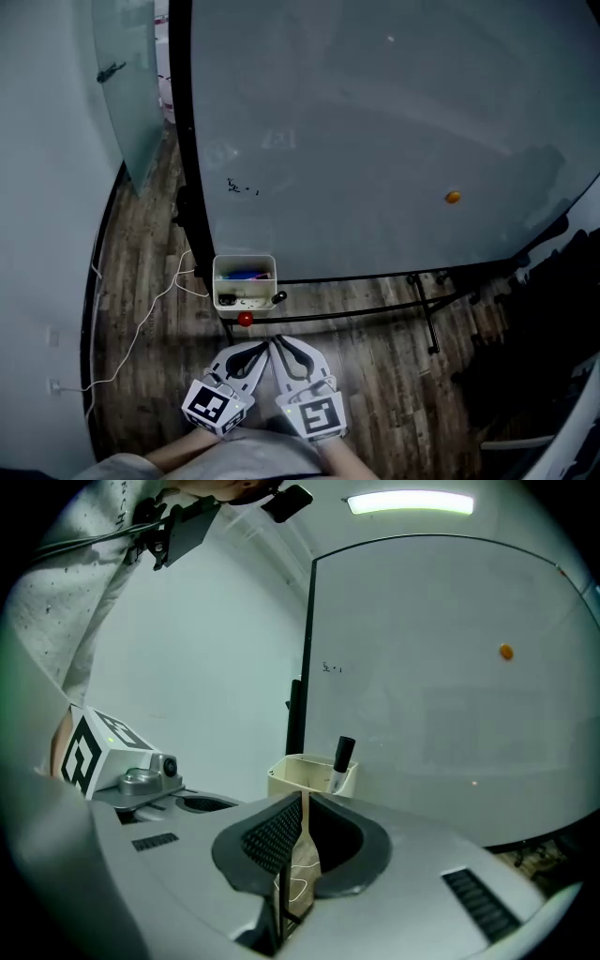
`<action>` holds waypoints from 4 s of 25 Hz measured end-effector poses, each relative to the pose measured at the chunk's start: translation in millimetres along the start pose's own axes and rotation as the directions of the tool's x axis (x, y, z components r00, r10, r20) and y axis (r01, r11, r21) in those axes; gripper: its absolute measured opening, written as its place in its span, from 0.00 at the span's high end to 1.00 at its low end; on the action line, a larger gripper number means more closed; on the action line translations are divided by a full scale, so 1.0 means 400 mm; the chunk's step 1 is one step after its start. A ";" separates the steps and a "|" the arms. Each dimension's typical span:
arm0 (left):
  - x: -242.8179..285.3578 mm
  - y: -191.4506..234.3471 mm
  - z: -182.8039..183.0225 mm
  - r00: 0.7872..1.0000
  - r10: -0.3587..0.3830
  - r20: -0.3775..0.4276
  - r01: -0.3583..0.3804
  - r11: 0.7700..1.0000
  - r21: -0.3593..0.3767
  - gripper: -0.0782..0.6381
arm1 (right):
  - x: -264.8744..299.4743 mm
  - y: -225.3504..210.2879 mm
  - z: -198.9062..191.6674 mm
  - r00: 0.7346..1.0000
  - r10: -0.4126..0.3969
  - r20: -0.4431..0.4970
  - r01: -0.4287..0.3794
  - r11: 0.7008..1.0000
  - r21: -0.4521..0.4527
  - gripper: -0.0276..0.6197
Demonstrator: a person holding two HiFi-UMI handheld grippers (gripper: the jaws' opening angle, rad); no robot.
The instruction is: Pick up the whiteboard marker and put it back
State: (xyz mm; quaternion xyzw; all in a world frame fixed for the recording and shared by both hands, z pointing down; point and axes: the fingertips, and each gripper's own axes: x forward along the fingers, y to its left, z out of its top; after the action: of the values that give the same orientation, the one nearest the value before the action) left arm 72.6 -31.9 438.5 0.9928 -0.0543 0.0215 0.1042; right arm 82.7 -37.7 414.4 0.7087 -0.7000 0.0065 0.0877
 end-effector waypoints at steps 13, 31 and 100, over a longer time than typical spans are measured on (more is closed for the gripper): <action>-0.007 -0.021 0.031 0.937 0.332 0.113 -0.337 0.941 0.029 0.87 | -0.023 -0.057 0.023 0.969 0.242 0.042 -0.241 0.970 -0.027 0.92; -0.061 0.048 0.066 0.853 0.500 0.149 -0.514 0.854 0.080 0.87 | 0.080 -0.103 0.052 0.940 0.331 0.081 -0.334 0.942 0.034 0.73; -0.111 0.193 0.083 0.811 0.563 0.156 -0.570 0.821 -0.001 0.87 | 0.164 -0.088 0.188 0.902 0.409 0.138 -0.422 0.903 0.083 0.84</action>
State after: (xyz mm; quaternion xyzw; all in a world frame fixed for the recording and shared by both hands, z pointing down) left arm 20.9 -109.4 419.6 0.9324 -0.3547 -0.0217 0.0661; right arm 110.6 -112.6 345.0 0.5460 -0.8375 0.0221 0.0036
